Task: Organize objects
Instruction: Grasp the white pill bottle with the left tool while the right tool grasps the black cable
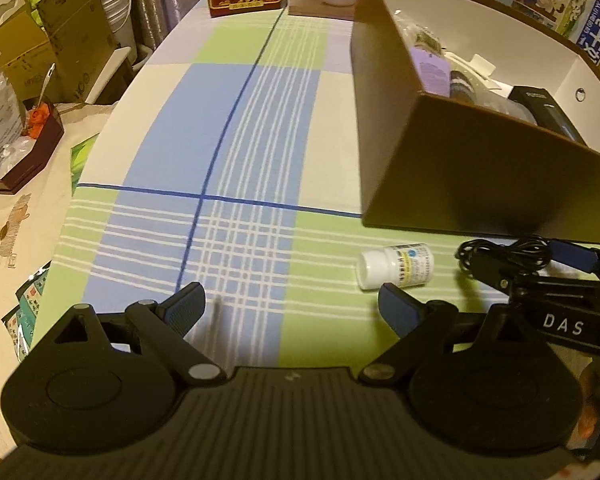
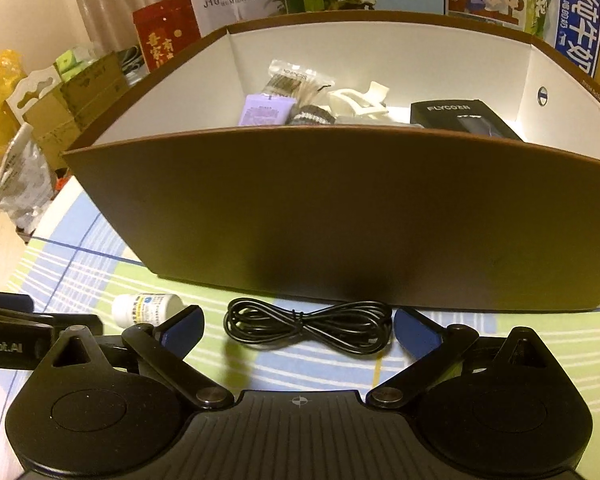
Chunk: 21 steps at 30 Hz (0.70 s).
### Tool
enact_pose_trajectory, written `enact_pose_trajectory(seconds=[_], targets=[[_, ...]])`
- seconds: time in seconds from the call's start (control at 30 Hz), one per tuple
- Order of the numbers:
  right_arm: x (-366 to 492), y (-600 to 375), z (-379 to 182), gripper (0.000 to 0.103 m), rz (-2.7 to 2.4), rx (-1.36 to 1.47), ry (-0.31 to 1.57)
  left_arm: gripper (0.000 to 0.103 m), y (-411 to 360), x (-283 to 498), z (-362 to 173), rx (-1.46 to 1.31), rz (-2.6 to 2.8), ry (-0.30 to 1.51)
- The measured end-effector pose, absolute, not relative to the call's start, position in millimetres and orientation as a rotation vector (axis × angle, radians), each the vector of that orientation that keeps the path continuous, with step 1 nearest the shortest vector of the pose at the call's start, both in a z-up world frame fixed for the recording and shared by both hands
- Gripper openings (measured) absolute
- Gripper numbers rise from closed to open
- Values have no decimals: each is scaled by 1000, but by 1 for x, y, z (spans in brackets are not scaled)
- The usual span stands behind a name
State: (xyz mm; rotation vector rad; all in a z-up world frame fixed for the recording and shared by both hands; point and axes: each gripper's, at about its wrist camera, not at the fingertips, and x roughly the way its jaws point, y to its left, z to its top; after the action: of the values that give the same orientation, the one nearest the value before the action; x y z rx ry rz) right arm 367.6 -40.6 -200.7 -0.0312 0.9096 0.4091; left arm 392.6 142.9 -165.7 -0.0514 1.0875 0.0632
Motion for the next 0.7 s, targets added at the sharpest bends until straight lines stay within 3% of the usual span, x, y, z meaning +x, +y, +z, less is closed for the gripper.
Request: enact_pose_trajectory(seconds=[0.7], targets=[[364,-62,-200,92,352,-52,933,91,125,395,-167,-76,-9,1084]])
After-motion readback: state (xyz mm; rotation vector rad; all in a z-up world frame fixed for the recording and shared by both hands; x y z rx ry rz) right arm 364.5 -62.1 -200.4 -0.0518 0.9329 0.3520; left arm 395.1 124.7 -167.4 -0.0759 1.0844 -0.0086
